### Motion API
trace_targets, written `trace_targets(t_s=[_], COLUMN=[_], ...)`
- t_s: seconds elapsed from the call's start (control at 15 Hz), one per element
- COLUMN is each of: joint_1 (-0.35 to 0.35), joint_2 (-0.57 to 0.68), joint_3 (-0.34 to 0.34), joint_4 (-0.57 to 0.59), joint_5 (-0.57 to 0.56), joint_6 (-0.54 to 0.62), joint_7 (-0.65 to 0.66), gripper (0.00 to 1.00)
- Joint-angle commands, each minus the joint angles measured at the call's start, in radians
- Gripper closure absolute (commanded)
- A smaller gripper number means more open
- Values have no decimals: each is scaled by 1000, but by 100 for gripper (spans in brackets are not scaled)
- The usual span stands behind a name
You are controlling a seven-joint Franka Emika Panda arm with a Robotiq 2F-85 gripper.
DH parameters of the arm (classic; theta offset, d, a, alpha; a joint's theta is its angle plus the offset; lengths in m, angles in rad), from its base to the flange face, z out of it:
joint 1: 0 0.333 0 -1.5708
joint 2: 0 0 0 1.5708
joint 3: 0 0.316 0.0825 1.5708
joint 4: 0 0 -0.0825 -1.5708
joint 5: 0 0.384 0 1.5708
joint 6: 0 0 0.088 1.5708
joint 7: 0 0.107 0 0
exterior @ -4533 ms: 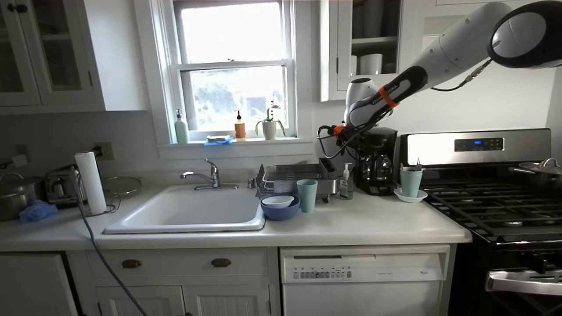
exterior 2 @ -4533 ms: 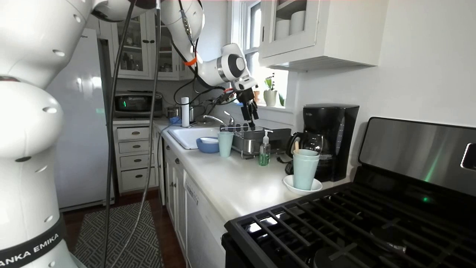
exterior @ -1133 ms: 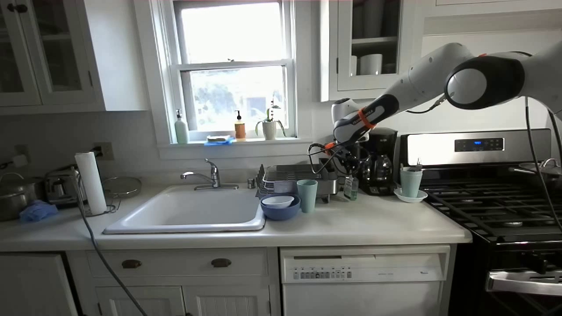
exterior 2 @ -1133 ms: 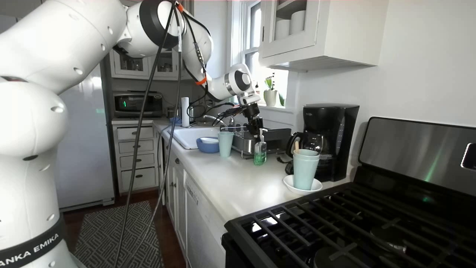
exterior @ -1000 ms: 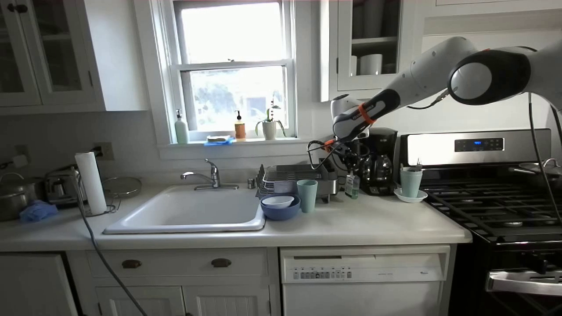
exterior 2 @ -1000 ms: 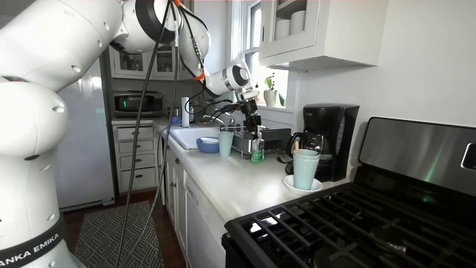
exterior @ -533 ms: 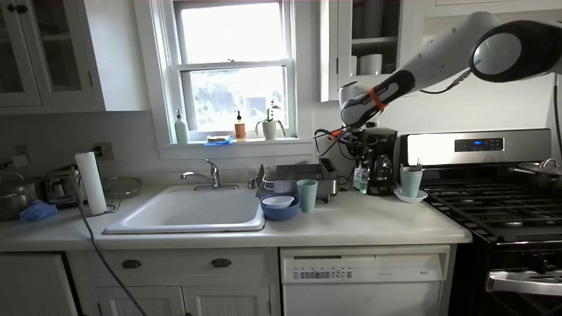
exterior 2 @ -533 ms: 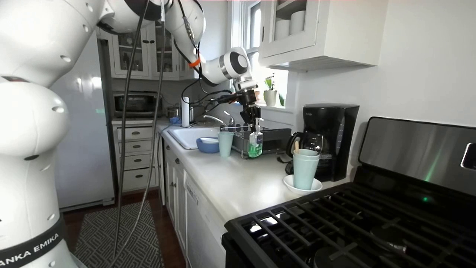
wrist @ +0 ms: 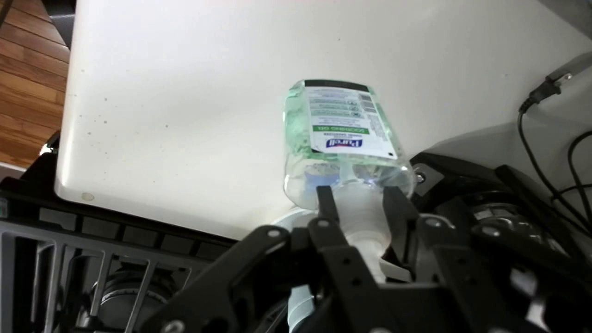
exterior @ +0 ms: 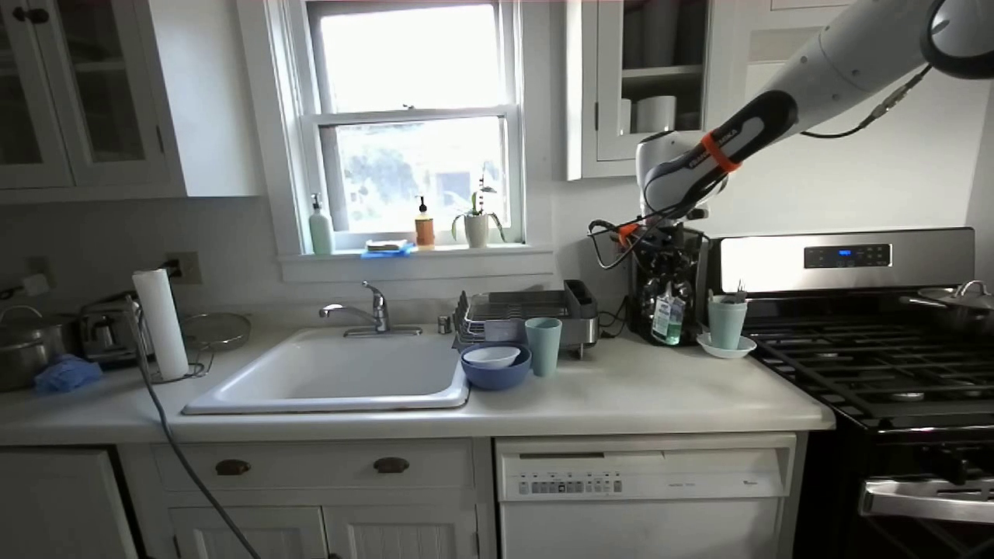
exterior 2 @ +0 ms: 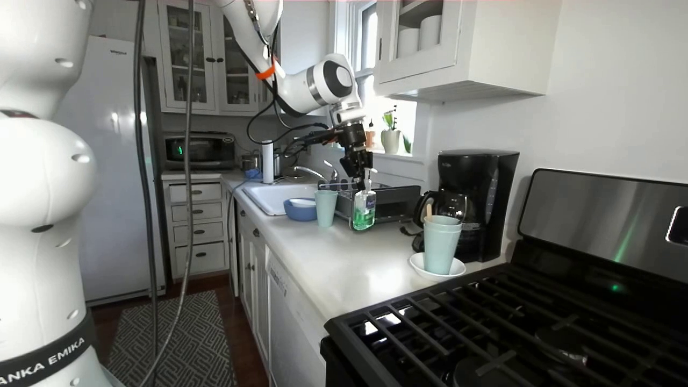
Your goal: Move the soap bottle to the right
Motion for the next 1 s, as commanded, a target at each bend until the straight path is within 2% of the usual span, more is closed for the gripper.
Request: trace_targets(t_s=[0.0, 0.2, 0.4, 0.6, 0.73, 0.8, 0.93], joint_1=[-23, -56, -101, -157, -201, -183, -210], joint_2=[-148, -209, -247, -245, -237, -213, -213], joint_3=[8, 15, 16, 3, -9, 13, 2], joint_4=[-181, -258, -319, -359, -380, -336, -356], joint_5=[-114, -201, -239, -280, -230, -238, -237], joint_6=[59, 46, 61, 133, 209, 137, 181], joint_7=[17, -10, -73, -215, -306, -236, -283], gripper=[90, 91, 91, 91, 91, 69, 69])
